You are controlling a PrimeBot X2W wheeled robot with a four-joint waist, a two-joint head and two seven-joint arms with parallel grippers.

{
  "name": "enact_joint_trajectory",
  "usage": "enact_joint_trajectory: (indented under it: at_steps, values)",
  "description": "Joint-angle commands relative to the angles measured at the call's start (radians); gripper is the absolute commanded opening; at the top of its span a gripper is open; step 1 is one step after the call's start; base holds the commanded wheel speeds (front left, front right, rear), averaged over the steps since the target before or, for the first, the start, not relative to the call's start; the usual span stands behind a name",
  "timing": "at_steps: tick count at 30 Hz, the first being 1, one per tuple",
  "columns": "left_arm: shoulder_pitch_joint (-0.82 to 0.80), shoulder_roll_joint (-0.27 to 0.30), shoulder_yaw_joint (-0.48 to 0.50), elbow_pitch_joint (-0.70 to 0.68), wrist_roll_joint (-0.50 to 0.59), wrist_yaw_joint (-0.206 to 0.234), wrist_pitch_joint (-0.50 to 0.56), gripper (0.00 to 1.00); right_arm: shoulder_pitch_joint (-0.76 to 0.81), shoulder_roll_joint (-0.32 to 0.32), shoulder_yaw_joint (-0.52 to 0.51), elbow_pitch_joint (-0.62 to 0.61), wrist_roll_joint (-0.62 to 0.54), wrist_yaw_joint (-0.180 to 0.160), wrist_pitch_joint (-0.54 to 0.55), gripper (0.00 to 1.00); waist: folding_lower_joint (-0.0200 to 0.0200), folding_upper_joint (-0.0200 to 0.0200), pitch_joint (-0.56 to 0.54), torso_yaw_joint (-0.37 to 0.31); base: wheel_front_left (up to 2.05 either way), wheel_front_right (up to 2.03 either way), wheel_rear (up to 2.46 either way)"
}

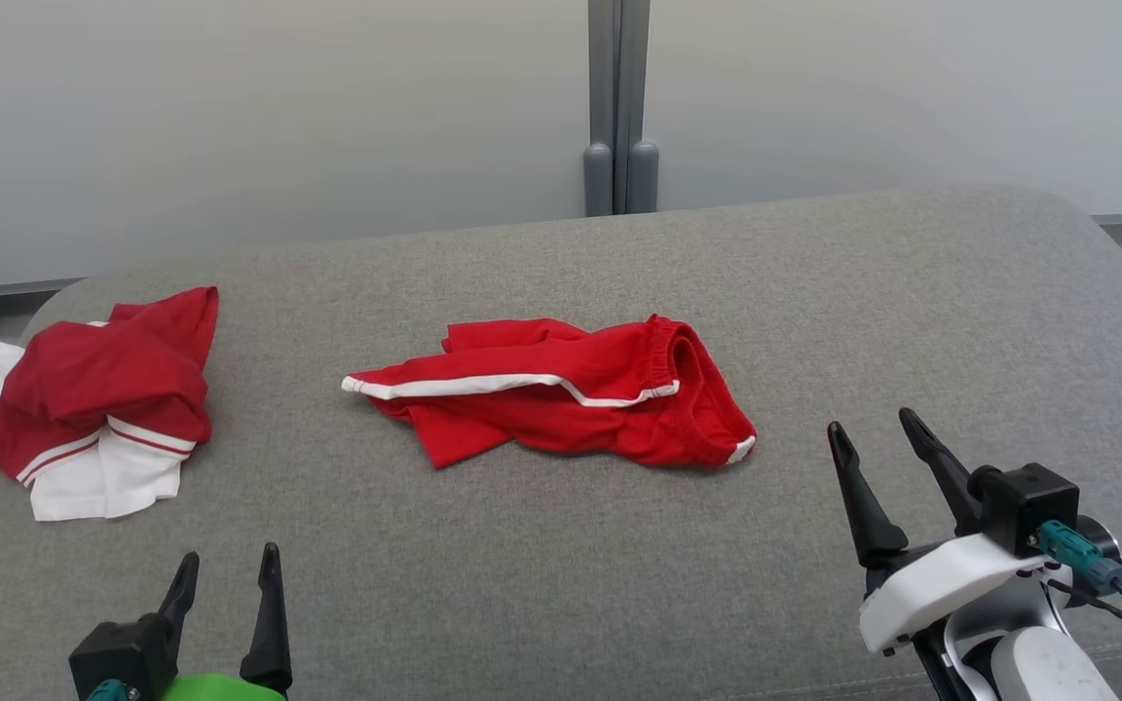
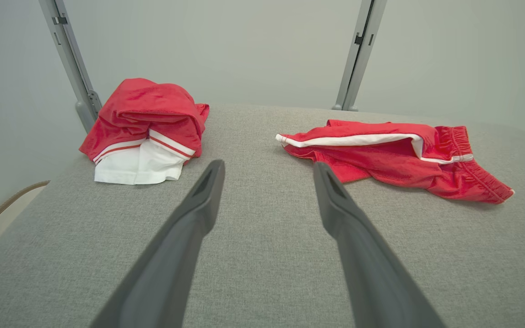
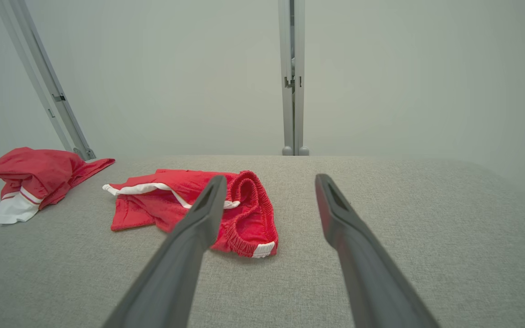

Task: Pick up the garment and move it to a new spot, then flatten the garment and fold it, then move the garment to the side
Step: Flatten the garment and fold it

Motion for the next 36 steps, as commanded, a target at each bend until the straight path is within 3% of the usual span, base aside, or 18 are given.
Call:
enact_joint_trajectory:
  at_steps: [1, 8, 17, 26, 36]
  values:
    - [0.012, 0.009, 0.003, -0.002, -0.009, 0.002, -0.003, 1.00, 0.014, 0.001, -0.002, -0.003, -0.009, 0.000, -0.001, 1.00, 0.0001, 0.0000, -0.002, 0.000, 0.00, 0.00, 0.00]
    - [0.005, 0.009, -0.003, -0.011, -0.005, 0.007, 0.002, 1.00, 0.000, -0.003, 0.005, -0.003, -0.011, 0.000, 0.003, 1.00, 0.0001, 0.0000, 0.001, 0.010, 0.00, 0.00, 0.00]
    - [-0.043, -0.011, -0.028, -0.021, 0.021, -0.002, 0.009, 1.00, -0.083, -0.082, 0.064, 0.078, -0.031, 0.000, 0.028, 1.00, 0.0001, 0.0000, 0.042, 0.063, 0.00, 0.00, 0.00]
    - [-0.119, -0.045, -0.079, -0.025, 0.057, -0.027, 0.027, 1.00, -0.295, -0.209, 0.214, 0.298, -0.032, -0.001, 0.055, 1.00, 0.0001, 0.0000, 0.131, 0.168, 0.00, 0.00, 0.00]
    - [-0.190, -0.083, -0.115, 0.004, 0.077, -0.055, 0.030, 1.00, -0.486, -0.255, 0.370, 0.570, 0.023, -0.001, 0.023, 1.00, 0.0001, 0.0000, 0.213, 0.275, 0.00, 0.00, 0.00]
